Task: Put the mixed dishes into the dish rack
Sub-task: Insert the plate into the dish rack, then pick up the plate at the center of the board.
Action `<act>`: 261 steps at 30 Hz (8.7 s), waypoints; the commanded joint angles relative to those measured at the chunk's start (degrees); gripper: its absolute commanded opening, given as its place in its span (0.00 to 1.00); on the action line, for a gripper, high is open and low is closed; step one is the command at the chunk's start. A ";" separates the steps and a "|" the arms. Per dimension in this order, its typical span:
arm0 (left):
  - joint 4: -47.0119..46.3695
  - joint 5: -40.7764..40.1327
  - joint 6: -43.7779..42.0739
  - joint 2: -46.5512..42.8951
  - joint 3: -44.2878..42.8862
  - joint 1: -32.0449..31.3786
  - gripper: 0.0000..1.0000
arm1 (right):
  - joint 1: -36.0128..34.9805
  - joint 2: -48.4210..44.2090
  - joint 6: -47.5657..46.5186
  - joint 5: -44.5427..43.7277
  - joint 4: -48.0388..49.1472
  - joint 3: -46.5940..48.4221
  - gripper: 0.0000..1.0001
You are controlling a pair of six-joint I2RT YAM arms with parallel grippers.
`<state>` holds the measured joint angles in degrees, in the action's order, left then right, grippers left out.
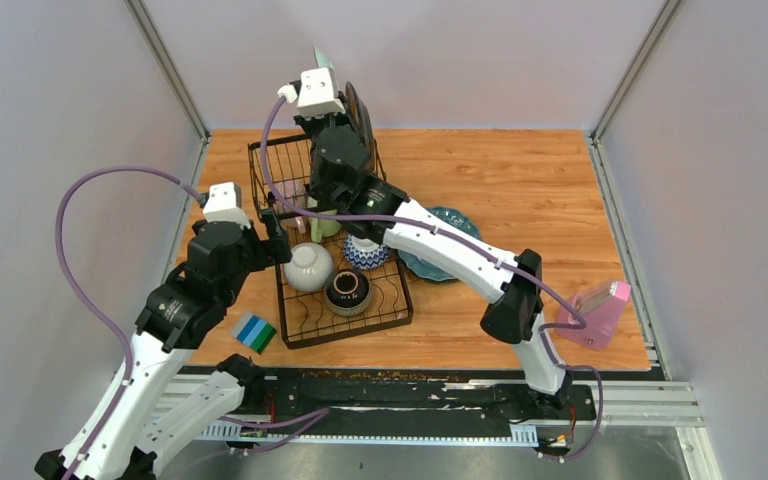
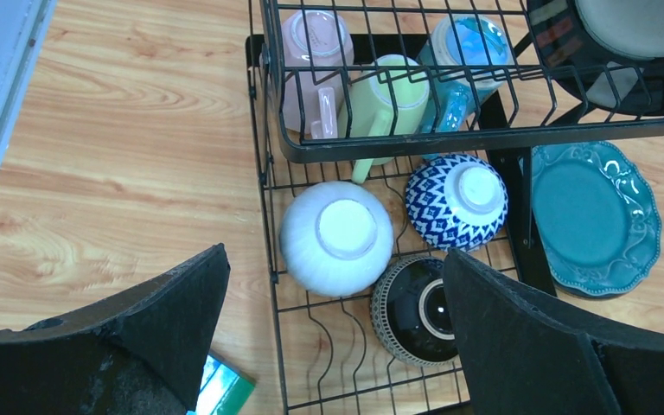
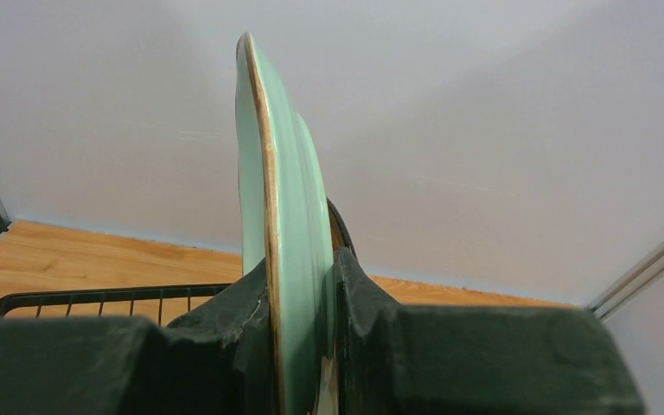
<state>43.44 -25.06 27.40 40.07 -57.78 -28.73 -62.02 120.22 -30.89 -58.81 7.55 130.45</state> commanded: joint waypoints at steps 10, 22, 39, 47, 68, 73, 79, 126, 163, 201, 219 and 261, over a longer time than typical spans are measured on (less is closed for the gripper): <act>-2.04 1.45 0.60 -0.40 0.13 0.35 1.00 | 0.62 3.05 6.48 0.18 0.74 4.97 0.01; -2.39 2.27 0.55 0.35 0.01 0.34 1.00 | 1.90 4.05 11.77 1.11 -4.43 4.77 0.01; -1.95 1.68 0.87 -0.29 0.14 0.34 1.00 | 2.48 6.59 16.53 1.92 -10.46 4.80 0.03; 1.60 -8.22 0.55 -4.98 -3.11 0.33 1.00 | 2.78 6.61 18.00 1.18 -11.59 5.16 0.04; 1.94 -8.76 0.64 -6.41 -2.90 0.34 1.00 | 2.60 4.55 20.43 0.29 -12.90 2.58 0.20; 1.68 -8.41 0.61 -6.29 -2.56 0.39 1.00 | 2.41 3.76 20.87 0.52 -13.25 1.73 0.28; 1.34 -7.95 0.55 -5.74 -2.57 0.34 1.00 | 2.26 2.60 21.66 1.01 -13.35 1.06 0.34; 0.48 -3.00 0.25 -4.74 -3.16 0.34 1.00 | 2.17 -3.56 26.76 7.90 -19.21 -1.09 0.33; -12.14 3.27 -19.32 21.11 -27.51 -41.98 1.00 | 16.48 -61.39 52.31 28.66 -20.22 -56.62 0.51; -6.56 23.39 -10.35 76.92 -51.03 -22.67 1.00 | 53.96 -63.51 79.38 78.64 -21.79 -98.72 0.40; -4.02 9.14 -11.29 89.21 -57.42 -20.69 1.00 | 54.46 -51.67 78.58 86.75 -17.48 -97.07 0.38; -5.75 21.69 -10.81 95.20 -58.76 -15.94 0.96 | 54.44 -44.89 79.35 81.16 -10.20 -96.28 0.41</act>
<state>38.87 -9.28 15.53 135.22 -117.45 -44.82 -7.79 74.52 47.94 24.88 -5.93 32.95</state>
